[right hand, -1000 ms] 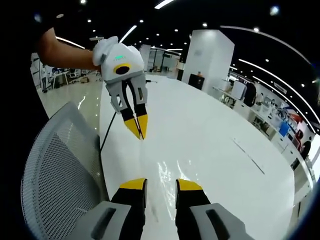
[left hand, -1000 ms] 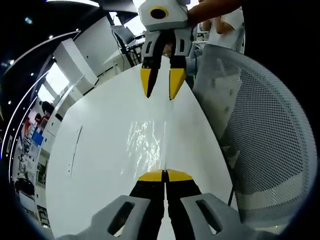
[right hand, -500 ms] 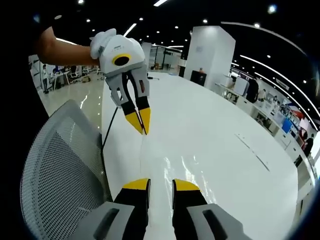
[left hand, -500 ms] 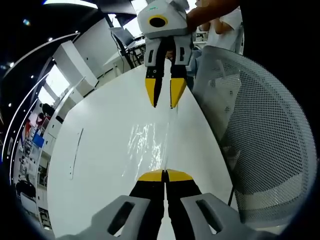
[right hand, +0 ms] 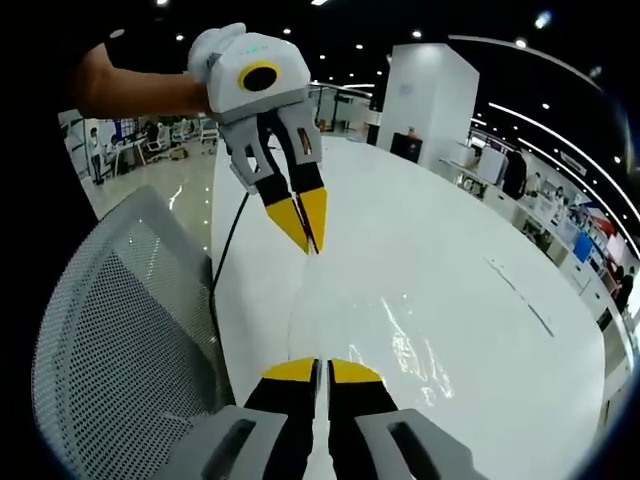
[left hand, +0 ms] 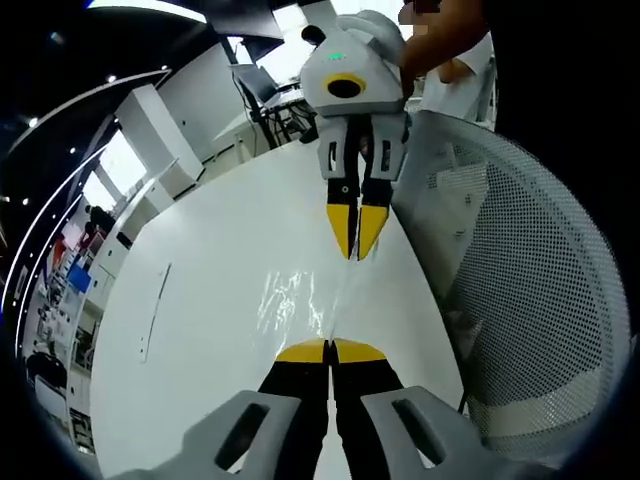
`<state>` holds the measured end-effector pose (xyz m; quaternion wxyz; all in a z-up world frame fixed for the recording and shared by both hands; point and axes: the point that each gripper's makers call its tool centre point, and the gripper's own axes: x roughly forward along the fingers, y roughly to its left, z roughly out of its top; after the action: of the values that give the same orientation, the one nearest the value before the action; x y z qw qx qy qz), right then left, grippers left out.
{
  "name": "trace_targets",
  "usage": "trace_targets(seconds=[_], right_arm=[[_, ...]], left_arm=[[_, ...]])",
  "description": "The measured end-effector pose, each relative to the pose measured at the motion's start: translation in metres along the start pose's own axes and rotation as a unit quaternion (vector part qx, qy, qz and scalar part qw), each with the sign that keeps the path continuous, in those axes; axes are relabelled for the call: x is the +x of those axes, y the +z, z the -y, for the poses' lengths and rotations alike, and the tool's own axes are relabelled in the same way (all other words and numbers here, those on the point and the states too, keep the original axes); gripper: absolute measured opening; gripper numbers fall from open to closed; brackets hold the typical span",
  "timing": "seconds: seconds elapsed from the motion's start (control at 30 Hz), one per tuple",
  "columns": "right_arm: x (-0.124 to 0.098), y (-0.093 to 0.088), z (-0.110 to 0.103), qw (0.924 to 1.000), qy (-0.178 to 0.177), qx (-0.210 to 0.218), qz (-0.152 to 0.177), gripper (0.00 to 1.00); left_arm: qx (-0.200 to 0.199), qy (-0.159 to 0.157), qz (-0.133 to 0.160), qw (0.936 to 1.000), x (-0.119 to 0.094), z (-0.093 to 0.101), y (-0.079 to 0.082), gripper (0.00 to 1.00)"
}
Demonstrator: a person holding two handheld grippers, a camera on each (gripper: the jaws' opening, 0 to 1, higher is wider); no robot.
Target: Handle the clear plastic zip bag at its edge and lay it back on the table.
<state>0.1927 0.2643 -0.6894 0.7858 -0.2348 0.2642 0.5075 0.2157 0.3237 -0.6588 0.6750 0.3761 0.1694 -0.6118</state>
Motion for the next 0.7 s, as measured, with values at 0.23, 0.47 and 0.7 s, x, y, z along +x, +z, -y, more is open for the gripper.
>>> trace_targets(seconds=[0.23,0.47,0.7], right_arm=[[0.002,-0.001,-0.001,0.9998,-0.002,0.022,0.001,0.0],[0.002,0.001,0.001,0.9988,-0.007,0.049,0.006,0.0],[0.004,0.0,0.002,0.9982,-0.01,0.059,0.004,0.0]], left_arm=[[-0.013,0.008,0.004,0.9999,0.0,-0.004,0.003,0.0],[-0.059,0.039,0.006,0.9975,-0.006,-0.014,0.004,0.02],[-0.107,0.065,0.013,0.992,-0.016,-0.019,0.006,0.07]])
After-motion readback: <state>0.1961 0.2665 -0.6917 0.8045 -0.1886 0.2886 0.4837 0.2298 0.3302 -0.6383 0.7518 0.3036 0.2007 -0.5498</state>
